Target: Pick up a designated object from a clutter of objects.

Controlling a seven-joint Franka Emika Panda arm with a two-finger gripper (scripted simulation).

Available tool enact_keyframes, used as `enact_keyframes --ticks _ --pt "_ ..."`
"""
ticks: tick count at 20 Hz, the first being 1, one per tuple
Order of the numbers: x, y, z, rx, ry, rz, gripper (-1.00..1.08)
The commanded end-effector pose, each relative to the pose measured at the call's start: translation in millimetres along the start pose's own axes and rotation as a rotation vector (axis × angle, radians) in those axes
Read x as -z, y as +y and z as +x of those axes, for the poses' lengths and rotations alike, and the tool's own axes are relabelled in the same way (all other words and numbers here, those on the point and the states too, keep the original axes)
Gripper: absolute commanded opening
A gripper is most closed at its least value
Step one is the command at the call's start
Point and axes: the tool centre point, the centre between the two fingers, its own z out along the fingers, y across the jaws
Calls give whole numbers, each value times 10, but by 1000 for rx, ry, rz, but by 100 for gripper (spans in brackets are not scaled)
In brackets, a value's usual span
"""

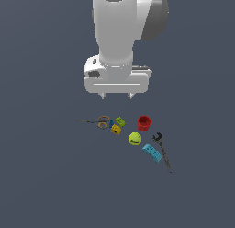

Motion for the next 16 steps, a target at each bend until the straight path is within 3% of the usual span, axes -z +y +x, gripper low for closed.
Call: enact_keyframes --ticks 1,16 --pt "0 0 0 0 0 0 100" --pt "-14 -13 0 59 -4 -10 100"
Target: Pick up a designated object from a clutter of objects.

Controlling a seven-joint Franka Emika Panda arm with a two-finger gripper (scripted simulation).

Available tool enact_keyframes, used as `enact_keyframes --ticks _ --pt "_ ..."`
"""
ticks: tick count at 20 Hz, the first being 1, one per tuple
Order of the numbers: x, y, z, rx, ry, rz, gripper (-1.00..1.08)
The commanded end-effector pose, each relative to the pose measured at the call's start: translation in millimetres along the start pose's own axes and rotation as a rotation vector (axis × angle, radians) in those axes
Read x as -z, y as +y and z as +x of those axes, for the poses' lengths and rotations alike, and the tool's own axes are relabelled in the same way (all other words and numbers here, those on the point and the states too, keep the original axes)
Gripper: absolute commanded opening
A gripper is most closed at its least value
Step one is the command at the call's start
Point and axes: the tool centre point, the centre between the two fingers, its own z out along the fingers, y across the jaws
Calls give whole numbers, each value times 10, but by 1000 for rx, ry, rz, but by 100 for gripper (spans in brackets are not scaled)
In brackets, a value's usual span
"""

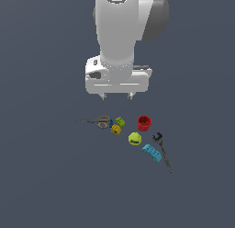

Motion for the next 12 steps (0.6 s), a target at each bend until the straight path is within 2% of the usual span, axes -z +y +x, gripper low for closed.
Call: enact_keyframes --ticks 1,12 --pt "-6 -4 7 2 0 0 100" --pt "-262 -205 319 122 12 -21 100"
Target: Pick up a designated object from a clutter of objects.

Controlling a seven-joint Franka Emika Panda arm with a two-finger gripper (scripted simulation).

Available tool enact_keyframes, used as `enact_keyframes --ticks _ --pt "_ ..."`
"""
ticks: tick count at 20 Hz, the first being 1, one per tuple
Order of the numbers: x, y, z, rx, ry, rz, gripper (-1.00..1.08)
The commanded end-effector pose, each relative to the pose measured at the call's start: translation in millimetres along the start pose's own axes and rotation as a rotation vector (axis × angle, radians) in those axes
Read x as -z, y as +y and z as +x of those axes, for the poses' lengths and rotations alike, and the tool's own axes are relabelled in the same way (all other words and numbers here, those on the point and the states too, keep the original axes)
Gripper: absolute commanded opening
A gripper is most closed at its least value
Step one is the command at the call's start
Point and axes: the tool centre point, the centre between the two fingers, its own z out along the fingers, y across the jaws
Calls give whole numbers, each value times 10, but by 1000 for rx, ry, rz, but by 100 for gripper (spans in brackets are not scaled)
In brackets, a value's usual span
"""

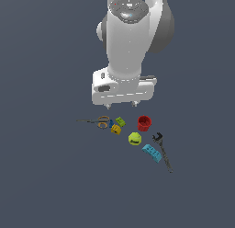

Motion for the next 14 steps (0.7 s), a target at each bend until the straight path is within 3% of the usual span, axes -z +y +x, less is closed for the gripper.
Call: enact_keyframes --ticks 1,14 --pt "-102 -72 115 44 4 -6 100" --pt "-1029 -762 889 395 41 -31 100"
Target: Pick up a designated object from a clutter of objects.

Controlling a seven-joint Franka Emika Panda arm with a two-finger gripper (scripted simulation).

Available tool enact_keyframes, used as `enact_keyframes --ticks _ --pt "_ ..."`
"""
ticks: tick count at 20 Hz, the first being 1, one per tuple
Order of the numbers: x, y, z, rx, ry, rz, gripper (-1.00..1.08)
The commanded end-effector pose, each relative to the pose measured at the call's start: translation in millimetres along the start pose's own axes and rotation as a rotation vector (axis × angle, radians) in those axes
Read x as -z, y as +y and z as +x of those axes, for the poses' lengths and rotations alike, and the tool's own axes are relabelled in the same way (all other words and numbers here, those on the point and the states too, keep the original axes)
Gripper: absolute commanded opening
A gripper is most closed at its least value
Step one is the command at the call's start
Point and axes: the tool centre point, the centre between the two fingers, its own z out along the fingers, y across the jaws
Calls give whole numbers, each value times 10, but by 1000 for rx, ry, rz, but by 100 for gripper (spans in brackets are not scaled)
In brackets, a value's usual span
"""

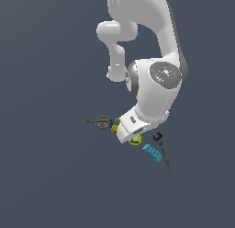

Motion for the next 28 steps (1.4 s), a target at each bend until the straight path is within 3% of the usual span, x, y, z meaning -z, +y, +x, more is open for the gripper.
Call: enact_keyframes --ticks 1,12,28 --pt "-211 -114 172 72 10 -1 100" --pt "-848 -501 587 269 42 5 100" --pt "-1185 -581 647 302 47 7 100"
